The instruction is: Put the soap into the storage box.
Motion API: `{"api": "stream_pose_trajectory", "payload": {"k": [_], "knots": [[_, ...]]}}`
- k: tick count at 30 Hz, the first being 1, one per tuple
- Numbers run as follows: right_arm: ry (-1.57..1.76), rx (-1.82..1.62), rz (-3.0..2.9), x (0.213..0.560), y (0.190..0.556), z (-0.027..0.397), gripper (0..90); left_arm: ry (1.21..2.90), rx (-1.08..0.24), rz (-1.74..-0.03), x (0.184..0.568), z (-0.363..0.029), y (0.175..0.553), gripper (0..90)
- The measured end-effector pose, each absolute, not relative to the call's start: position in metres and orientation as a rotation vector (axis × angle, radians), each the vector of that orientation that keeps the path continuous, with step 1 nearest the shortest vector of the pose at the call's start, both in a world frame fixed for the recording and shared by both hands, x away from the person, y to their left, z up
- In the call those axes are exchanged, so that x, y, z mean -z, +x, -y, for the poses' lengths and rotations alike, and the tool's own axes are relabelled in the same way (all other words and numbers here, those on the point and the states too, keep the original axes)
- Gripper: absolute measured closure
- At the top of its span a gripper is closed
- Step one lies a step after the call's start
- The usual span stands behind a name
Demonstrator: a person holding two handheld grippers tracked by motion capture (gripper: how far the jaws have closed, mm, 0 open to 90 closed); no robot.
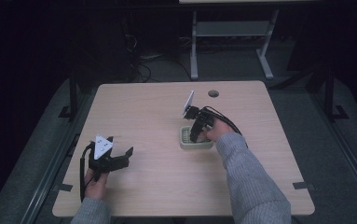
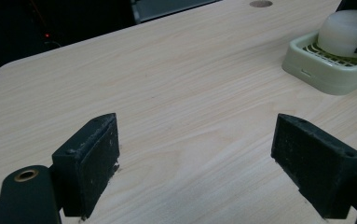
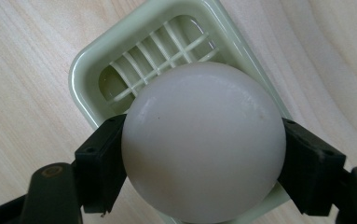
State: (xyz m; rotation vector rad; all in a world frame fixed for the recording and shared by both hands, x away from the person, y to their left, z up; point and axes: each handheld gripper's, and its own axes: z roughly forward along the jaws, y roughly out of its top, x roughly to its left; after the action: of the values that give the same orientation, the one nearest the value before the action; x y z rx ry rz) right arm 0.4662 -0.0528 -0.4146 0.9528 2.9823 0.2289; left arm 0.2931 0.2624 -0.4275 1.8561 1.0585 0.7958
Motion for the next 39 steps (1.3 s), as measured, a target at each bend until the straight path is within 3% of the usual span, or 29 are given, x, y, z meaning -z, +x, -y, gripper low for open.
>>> {"api": "stream_pose_trajectory", "payload": {"k": [16,39], "knots": [[0.993,-0.239,-2.976,0.412,0.467,0.056,22.9,1.850,-0.796,-1.061,0.428,-0.262,0.294,14.8],[1.040,-0.374,-2.943,0.381,0.455,0.078,19.5,1.863,-0.800,-1.053,0.427,-0.262,0.293,14.8]]}}
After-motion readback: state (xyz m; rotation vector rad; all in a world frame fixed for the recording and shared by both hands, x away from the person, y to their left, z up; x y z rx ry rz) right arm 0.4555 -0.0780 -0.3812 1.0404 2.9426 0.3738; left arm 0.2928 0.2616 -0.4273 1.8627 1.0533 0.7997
